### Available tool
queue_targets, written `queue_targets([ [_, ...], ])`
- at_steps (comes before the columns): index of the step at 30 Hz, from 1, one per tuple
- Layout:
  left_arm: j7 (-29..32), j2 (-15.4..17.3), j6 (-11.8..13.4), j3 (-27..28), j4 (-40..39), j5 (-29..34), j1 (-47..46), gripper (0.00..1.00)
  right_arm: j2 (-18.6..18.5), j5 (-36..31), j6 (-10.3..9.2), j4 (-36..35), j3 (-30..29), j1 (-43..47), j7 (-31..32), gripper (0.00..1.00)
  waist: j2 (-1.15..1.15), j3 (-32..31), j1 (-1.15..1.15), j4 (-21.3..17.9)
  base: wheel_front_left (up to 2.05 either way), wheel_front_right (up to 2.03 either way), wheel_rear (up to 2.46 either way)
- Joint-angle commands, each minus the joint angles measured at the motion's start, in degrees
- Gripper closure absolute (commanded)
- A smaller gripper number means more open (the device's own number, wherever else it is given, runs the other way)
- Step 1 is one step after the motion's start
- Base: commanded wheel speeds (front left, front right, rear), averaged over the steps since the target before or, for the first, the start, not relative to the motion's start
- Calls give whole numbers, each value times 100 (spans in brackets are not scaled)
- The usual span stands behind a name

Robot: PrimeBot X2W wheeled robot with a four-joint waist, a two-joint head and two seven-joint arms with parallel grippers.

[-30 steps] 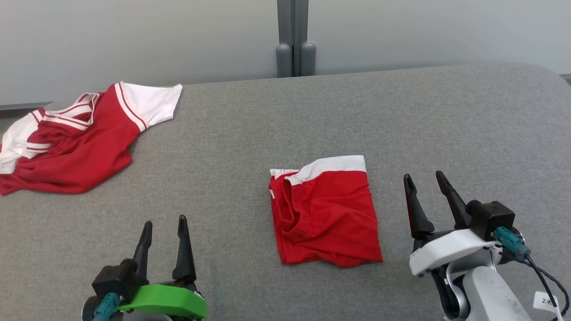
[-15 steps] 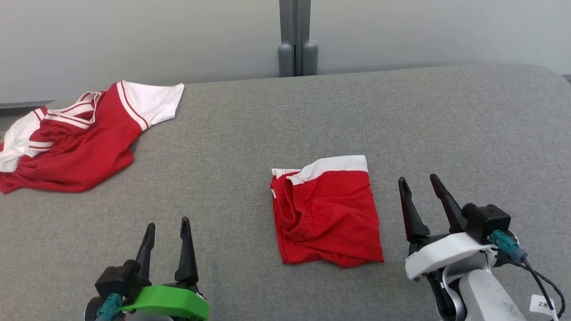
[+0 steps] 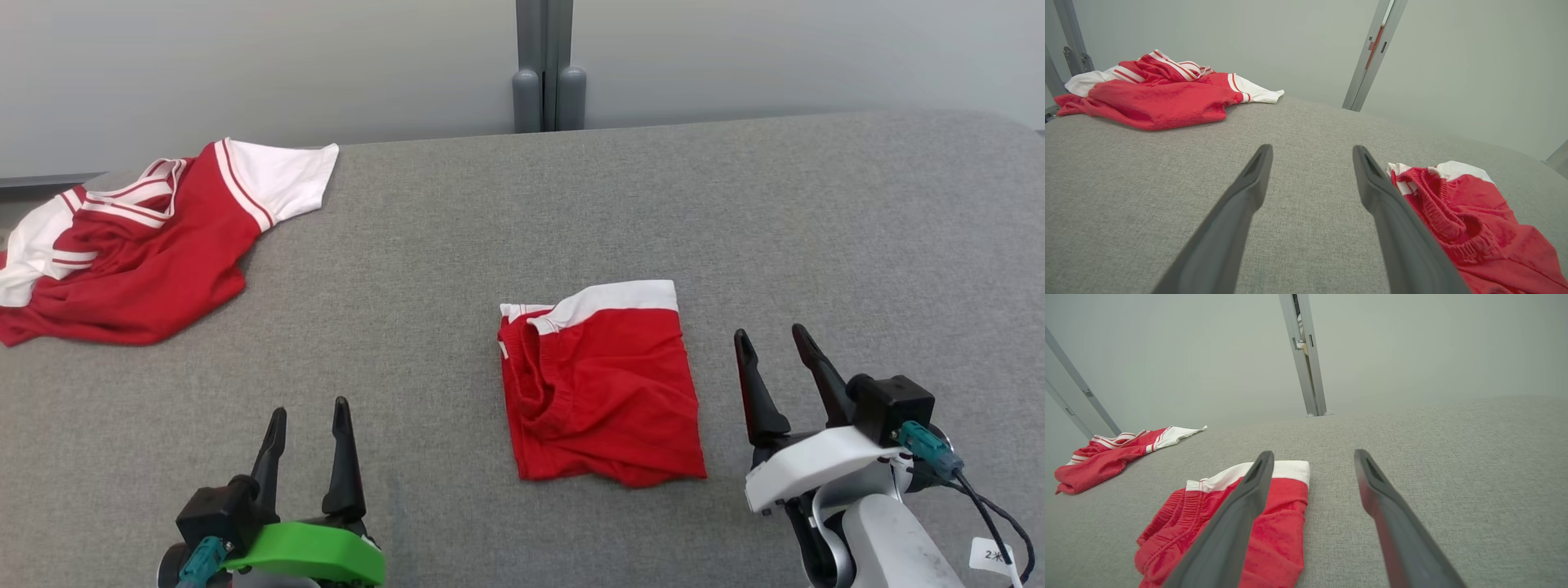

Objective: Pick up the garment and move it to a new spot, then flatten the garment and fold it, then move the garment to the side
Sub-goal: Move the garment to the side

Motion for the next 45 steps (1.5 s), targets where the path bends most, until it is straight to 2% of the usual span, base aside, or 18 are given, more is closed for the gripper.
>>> queue_targets([
  [1,-4,5,31,-15,-15,-55,-29,0,-5,-68,0,63,-22,-93,-18,0,0,27,0,15,0,0,0],
  [7,-3,6,58,-50,-49,-88,-108,0,-60,-186,0,173,-130,-661,463,0,0,164,0,70,0,0,0],
  [12,-3,6,66,-95,-36,-124,-179,0,-380,119,-1,452,85,-1166,1622,0,0,253,0,178,0,0,0],
  [15,-4,6,87,-127,-49,-158,-212,0,-572,507,-1,631,333,-1347,2415,0,0,323,0,279,0,0,0],
  [19,-4,7,106,-162,-82,-197,-269,0,-839,957,-3,814,686,-1440,3151,0,0,439,0,434,0,0,0],
  [28,-4,7,129,-213,-98,-232,-368,0,-948,1446,-3,1399,930,-1609,3638,0,0,684,0,720,0,0,0],
  [29,-3,6,127,-214,-97,-230,-376,0,-938,1471,-3,1475,968,-1635,3651,6,0,698,0,736,0,0,0],
  [30,-3,7,128,-213,-98,-226,-379,0,-923,1495,-3,1531,1005,-1644,3645,52,0,708,0,746,0,0,0],
  [31,-4,7,127,-212,-101,-217,-383,0,-904,1530,-3,1597,1047,-1654,3627,74,0,719,0,753,0,0,0],
  [33,-4,7,116,-197,-92,-170,-386,0,-890,1583,-2,1667,1118,-1699,3556,100,0,734,0,745,0,0,0],
  [40,-3,7,62,-144,-162,3,-407,0,-1010,1499,-5,1753,1205,-2077,2927,100,0,838,0,366,0,0,0],
  [45,-4,7,4,-65,-204,140,-465,0,-1129,1425,-5,1869,1123,-2380,2478,100,0,1022,0,-257,0,0,0],
])
